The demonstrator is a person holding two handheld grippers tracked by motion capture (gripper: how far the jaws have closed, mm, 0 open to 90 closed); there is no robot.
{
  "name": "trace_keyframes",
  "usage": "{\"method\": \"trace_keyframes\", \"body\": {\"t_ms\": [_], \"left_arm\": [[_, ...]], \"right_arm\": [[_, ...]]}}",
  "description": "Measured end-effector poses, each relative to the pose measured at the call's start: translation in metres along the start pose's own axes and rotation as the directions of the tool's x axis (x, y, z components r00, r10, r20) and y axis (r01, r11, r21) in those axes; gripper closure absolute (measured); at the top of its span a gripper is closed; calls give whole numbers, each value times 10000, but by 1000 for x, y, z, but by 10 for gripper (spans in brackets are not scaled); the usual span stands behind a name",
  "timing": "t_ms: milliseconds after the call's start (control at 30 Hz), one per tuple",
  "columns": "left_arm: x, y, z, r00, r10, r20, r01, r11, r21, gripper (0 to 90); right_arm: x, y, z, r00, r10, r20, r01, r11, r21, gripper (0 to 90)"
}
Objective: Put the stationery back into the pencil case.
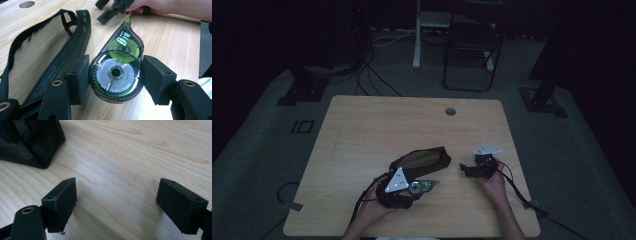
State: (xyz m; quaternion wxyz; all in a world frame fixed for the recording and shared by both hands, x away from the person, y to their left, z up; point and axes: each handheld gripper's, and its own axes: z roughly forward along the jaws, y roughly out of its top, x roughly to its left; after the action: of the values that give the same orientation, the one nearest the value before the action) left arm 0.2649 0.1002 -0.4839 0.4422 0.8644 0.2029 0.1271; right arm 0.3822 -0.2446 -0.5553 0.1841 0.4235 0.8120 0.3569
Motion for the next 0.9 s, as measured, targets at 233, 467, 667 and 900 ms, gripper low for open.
{"method": "trace_keyframes", "body": {"t_ms": [233,467,667,900], "left_arm": [[1,3,-3,10000,21,16,-21,10000,-88,415],[2,7,-7,10000,30,13,-30,9998,-195,415],[3,10,-10,10000,56,-30,-57,9996,-285,415],[4,14,-14,9999,99,-90,-102,9993,-369,415]], "right_arm": [[0,0,0,10000,2,-1,-2,10000,1,166],[0,0,0,10000,0,0,0,10000,0,166],[0,0,0,10000,2,-3,-2,10000,1,166],[0,0,0,10000,0,-1,0,10000,0,166]]}}
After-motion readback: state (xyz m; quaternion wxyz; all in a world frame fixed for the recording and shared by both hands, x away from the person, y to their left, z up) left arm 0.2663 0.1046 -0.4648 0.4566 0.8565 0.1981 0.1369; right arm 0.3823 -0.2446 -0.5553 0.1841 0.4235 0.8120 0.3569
